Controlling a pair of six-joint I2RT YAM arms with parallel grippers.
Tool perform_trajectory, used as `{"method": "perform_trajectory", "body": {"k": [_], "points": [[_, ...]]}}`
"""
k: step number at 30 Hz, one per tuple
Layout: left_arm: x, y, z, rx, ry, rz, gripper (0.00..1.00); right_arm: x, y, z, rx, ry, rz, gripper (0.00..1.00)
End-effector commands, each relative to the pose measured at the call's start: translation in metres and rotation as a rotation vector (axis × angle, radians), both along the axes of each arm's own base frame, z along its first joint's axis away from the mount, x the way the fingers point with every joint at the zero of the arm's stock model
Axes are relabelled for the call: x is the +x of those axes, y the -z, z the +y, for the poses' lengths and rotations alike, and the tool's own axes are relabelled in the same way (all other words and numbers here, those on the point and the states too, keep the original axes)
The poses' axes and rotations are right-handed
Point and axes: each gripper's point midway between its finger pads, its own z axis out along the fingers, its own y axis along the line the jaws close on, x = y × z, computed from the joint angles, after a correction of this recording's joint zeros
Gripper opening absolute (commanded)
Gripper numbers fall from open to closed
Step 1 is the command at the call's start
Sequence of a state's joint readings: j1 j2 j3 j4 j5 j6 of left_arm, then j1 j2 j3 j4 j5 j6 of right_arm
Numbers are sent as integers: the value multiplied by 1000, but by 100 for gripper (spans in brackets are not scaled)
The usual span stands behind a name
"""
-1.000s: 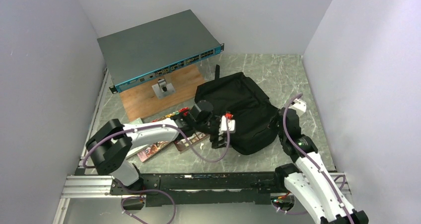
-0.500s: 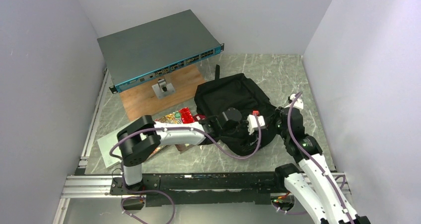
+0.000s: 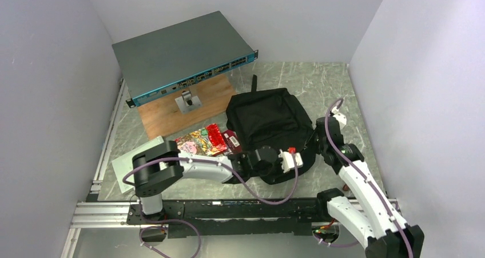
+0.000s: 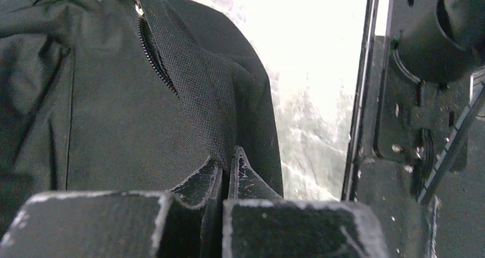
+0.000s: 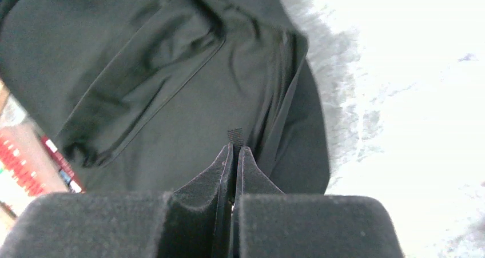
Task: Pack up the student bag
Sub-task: Unzip the student bag at the center of the board.
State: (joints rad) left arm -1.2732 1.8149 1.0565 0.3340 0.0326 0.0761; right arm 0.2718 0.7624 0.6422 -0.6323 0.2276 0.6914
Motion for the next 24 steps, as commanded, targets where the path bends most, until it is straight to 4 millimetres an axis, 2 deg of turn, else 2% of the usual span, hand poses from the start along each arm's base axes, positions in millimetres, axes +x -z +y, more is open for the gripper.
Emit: {"method": "perform_trajectory", "body": {"k": [1, 7, 12, 19, 21, 24], "points": [[-20, -18, 18, -45, 5, -72, 0, 34, -31, -44, -84, 215, -92, 0], [-33, -16, 34, -67, 0, -64, 0, 38, -16, -94, -82, 367, -66, 0], [-54, -16, 25, -73, 75, -67, 0, 75, -15, -98, -45, 317, -182, 0], [-76, -2, 17, -63, 149, -38, 0, 135, -4, -126, -26, 296, -232, 0], [-78, 3, 14, -50, 152, -18, 0, 142, 0, -131, -26, 278, -202, 0], [-80, 5, 8, -24, 157, 11, 0, 133, 8, -121, -42, 233, -115, 0]]}}
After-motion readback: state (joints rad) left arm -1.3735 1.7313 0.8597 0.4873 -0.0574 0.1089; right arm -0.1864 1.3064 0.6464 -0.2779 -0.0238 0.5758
